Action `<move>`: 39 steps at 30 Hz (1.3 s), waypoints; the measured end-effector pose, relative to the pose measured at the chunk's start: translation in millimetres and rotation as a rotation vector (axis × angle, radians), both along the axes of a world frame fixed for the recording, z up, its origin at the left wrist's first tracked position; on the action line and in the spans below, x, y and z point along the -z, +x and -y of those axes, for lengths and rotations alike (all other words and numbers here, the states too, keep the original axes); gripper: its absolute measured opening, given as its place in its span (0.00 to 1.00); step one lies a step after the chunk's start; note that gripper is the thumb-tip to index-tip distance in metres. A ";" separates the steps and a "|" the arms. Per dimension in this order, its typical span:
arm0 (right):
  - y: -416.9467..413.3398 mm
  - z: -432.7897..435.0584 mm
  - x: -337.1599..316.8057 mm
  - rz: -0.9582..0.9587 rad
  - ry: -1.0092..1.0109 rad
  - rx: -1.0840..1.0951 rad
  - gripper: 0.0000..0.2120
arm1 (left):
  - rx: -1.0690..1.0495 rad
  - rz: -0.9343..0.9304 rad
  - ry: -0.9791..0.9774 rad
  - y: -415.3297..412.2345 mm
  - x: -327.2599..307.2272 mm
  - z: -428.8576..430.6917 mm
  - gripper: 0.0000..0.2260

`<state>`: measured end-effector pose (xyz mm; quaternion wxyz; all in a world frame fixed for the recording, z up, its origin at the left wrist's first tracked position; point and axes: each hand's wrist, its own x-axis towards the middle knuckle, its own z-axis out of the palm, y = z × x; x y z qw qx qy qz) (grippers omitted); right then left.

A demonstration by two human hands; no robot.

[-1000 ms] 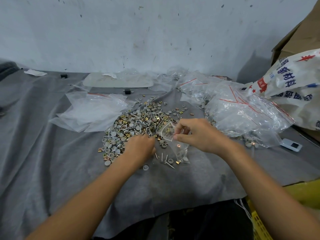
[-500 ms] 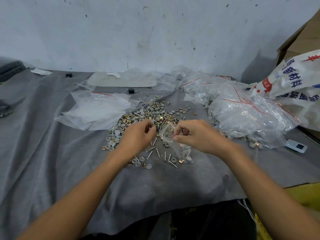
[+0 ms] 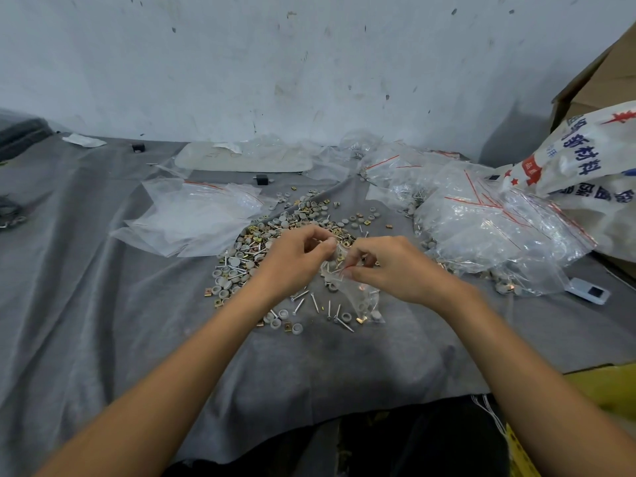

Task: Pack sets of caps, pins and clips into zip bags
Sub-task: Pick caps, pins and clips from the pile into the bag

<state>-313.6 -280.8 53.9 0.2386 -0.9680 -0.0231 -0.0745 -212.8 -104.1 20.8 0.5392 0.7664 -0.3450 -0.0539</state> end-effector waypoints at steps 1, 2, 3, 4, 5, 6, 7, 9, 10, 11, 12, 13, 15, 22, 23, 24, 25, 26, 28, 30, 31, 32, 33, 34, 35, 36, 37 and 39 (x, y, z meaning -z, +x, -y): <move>0.0 1.1 0.6 0.004 -0.007 0.001 0.02 | 0.003 0.008 0.005 -0.8 0.4 0.0 0.05; -0.1 2.4 1.3 0.006 -0.009 0.002 0.03 | 0.004 0.015 0.011 -1.5 0.3 0.1 0.05; 0.1 3.6 2.1 0.007 -0.008 0.003 0.03 | 0.005 0.021 0.018 -2.3 -0.1 0.2 0.05; 0.2 4.2 2.8 0.007 -0.007 0.004 0.03 | 0.007 0.025 0.023 -2.8 -0.9 0.7 0.05; 0.4 4.4 3.2 0.005 -0.006 0.003 0.03 | 0.011 0.031 0.028 -3.5 -2.0 1.0 0.05; 0.5 4.3 3.5 0.003 -0.005 0.003 0.03 | 0.015 0.039 0.032 -4.2 -3.3 1.3 0.05; 0.7 4.3 3.8 0.004 -0.001 0.003 0.03 | 0.016 0.050 0.034 -5.0 -4.7 1.6 0.05; 0.8 4.1 4.3 0.008 0.002 0.002 0.04 | 0.011 0.073 0.022 -6.2 -6.7 2.1 0.05; 0.7 4.2 4.4 0.009 0.001 0.001 0.03 | 0.004 0.085 0.011 -6.6 -7.1 2.3 0.05; 0.6 4.5 4.4 0.011 0.000 0.000 0.03 | -0.005 0.092 -0.001 -6.8 -7.4 2.4 0.05; 0.7 5.2 4.4 0.011 0.001 0.000 0.03 | -0.013 0.094 -0.013 -6.9 -7.6 2.4 0.05; 0.6 5.9 4.6 0.011 0.003 0.002 0.03 | -0.019 0.088 -0.025 -6.8 -7.5 2.3 0.05; 0.1 6.8 4.4 0.017 0.000 0.005 0.03 | -0.019 0.068 -0.046 -5.8 -6.6 2.6 0.04; -0.3 5.7 4.6 0.022 0.010 0.007 0.03 | -0.025 0.056 -0.022 -9.7 -6.1 4.0 0.03; -0.8 5.4 4.3 0.019 0.006 0.004 0.03 | -0.036 0.070 -0.020 -9.8 -5.2 3.9 0.03; -1.2 5.4 3.9 0.017 0.004 0.003 0.03 | -0.058 0.085 -0.020 -8.9 -4.0 3.3 0.04; -2.0 6.2 3.2 0.016 0.009 0.008 0.03 | -0.091 0.102 -0.011 -7.0 -2.8 1.7 0.04; -2.9 7.8 2.2 0.017 0.019 0.018 0.03 | -0.133 0.123 0.018 -4.3 -1.4 -0.3 0.05; -5.2 12.6 -0.6 0.028 0.045 0.036 0.03 | -0.207 0.182 0.157 2.8 3.9 -5.4 0.06; -7.1 16.8 -2.9 0.039 0.062 0.038 0.04 | -0.238 0.222 0.328 9.1 13.5 -10.7 0.05; -7.5 18.2 -3.8 0.038 0.056 0.041 0.04 | -0.253 0.230 0.388 11.9 20.0 -13.0 0.05; -7.6 19.1 -4.3 0.035 0.045 0.044 0.04 | -0.272 0.226 0.425 14.9 26.9 -15.2 0.06; -7.8 19.4 -4.4 0.031 0.031 0.046 0.04 | -0.290 0.215 0.450 17.2 33.5 -17.5 0.07; -7.5 19.2 -4.3 0.031 0.020 0.045 0.04 | -0.307 0.203 0.479 19.3 39.2 -19.9 0.08; -7.9 19.1 -3.7 0.034 0.014 0.044 0.04 | -0.322 0.200 0.515 20.5 44.2 -22.0 0.09; -8.0 18.9 -3.0 0.037 0.013 0.042 0.04 | -0.342 0.214 0.548 20.8 48.8 -24.0 0.10; -8.3 18.7 -2.6 0.038 0.012 0.038 0.04 | -0.364 0.245 0.565 20.4 52.5 -25.6 0.11; -8.6 18.3 -2.2 0.033 0.002 0.033 0.04 | -0.387 0.330 0.557 18.1 57.4 -27.5 0.11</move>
